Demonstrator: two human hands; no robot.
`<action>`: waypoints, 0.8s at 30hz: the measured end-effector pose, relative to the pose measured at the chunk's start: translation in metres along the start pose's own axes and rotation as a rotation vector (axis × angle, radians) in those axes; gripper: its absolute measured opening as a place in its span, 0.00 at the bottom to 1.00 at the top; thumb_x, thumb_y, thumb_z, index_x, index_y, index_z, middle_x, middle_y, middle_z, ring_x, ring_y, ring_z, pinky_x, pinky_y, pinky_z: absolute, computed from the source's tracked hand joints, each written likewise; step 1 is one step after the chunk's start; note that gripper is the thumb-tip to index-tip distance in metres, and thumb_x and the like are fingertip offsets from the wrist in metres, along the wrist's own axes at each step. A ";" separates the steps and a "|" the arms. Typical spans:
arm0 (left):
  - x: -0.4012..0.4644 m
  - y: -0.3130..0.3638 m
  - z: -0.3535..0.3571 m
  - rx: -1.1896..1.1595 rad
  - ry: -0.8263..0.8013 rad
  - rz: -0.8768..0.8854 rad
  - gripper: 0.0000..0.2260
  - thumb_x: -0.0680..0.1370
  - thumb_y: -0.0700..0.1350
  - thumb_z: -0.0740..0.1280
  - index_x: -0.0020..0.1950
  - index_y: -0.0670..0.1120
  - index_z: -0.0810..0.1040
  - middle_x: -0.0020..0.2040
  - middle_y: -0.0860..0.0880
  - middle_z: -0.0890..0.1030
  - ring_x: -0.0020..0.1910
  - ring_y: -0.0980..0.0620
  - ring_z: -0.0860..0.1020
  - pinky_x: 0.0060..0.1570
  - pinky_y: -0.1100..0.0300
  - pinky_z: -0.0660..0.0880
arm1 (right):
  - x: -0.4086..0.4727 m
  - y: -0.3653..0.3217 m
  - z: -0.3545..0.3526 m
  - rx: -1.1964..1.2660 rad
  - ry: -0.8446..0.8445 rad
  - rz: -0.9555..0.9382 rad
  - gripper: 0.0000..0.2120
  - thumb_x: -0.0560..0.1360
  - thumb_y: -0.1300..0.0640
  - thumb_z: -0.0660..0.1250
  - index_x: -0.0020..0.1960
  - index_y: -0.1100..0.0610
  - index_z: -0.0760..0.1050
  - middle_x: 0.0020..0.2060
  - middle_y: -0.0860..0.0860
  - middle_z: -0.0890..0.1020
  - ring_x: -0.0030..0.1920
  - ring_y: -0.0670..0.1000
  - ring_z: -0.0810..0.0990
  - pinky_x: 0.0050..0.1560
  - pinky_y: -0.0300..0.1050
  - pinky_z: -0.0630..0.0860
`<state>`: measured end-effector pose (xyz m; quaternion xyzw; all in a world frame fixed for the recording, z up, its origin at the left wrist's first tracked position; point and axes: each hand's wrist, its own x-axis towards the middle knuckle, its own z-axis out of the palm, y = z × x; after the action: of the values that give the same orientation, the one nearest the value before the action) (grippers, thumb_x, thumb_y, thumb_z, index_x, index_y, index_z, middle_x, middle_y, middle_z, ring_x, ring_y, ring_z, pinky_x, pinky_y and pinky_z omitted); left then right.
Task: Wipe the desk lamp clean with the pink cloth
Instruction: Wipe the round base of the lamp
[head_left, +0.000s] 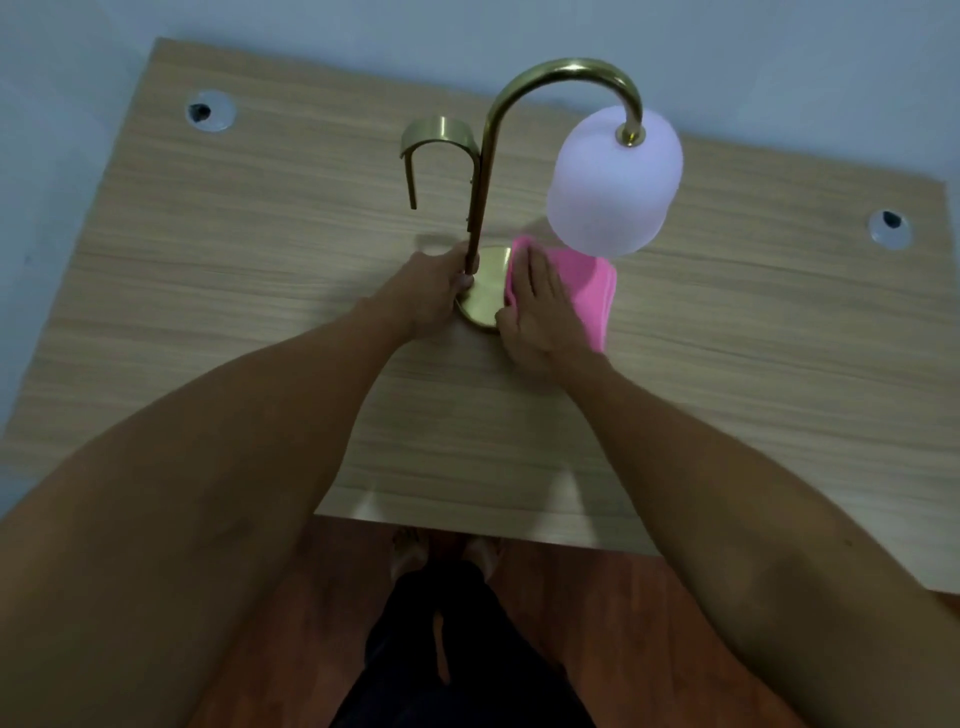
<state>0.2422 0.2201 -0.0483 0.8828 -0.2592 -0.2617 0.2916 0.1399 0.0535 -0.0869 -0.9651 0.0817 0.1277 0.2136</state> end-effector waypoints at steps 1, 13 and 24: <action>-0.001 0.000 -0.001 -0.004 0.002 0.000 0.10 0.85 0.46 0.60 0.66 0.49 0.74 0.56 0.42 0.82 0.56 0.44 0.81 0.62 0.47 0.77 | -0.010 -0.010 0.009 -0.012 0.026 0.055 0.39 0.82 0.48 0.50 0.84 0.63 0.37 0.84 0.62 0.40 0.85 0.59 0.39 0.84 0.57 0.41; -0.003 0.006 0.001 -0.005 0.181 0.082 0.07 0.80 0.41 0.68 0.57 0.43 0.80 0.54 0.46 0.81 0.55 0.47 0.79 0.57 0.52 0.75 | -0.010 0.003 -0.006 -0.006 0.012 -0.124 0.38 0.79 0.44 0.43 0.86 0.59 0.44 0.85 0.56 0.45 0.85 0.55 0.41 0.84 0.57 0.40; -0.010 0.025 -0.043 0.116 0.198 0.247 0.10 0.81 0.47 0.67 0.54 0.41 0.82 0.46 0.44 0.85 0.45 0.45 0.83 0.50 0.47 0.80 | 0.009 -0.019 -0.016 -0.015 -0.065 -0.174 0.40 0.77 0.41 0.38 0.85 0.59 0.51 0.85 0.57 0.53 0.85 0.60 0.47 0.84 0.60 0.43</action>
<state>0.2539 0.2247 0.0009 0.8810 -0.3504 -0.1202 0.2942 0.1563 0.0627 -0.0676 -0.9655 -0.0102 0.1404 0.2190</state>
